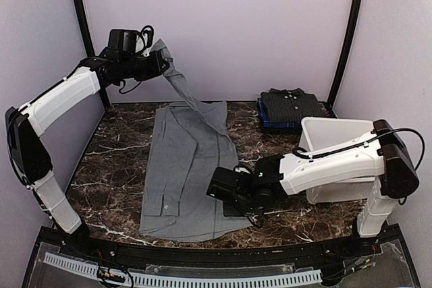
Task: Fold and stack the long sleeve shirts
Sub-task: Pick up the 1/3-folded shirt from the center of the board.
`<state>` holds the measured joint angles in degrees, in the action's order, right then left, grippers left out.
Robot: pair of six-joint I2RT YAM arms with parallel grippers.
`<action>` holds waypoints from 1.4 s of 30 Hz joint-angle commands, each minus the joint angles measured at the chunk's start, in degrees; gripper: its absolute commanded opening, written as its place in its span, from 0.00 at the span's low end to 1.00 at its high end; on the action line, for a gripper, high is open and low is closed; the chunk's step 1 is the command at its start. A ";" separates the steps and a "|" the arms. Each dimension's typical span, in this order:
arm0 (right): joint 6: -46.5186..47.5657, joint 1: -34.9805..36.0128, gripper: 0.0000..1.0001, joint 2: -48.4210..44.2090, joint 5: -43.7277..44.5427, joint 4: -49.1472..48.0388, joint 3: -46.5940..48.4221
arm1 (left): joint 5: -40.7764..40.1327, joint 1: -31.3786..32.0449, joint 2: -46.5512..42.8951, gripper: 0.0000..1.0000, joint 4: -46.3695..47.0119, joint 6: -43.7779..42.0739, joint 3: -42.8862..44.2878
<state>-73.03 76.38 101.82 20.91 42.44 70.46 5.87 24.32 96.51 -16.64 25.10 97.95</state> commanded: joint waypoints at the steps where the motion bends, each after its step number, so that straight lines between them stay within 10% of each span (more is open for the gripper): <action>1: 4.25 1.09 0.00 2.00 0.39 -0.60 4.06 | -7.39 -1.72 -4.02 0.00 -2.56 -3.45 1.25; 23: -2.85 -0.64 0.27 -0.70 -2.01 -2.83 -10.30 | -3.14 -3.31 -4.24 0.00 -2.01 -3.20 -0.57; 42: -1.16 0.35 0.00 1.52 -0.16 4.02 -2.64 | -7.93 -3.77 -3.34 0.00 -1.12 -3.90 0.35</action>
<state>-74.13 76.16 103.96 18.52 41.45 64.20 0.51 20.95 94.67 -19.38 22.06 97.73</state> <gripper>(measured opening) 0.004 0.027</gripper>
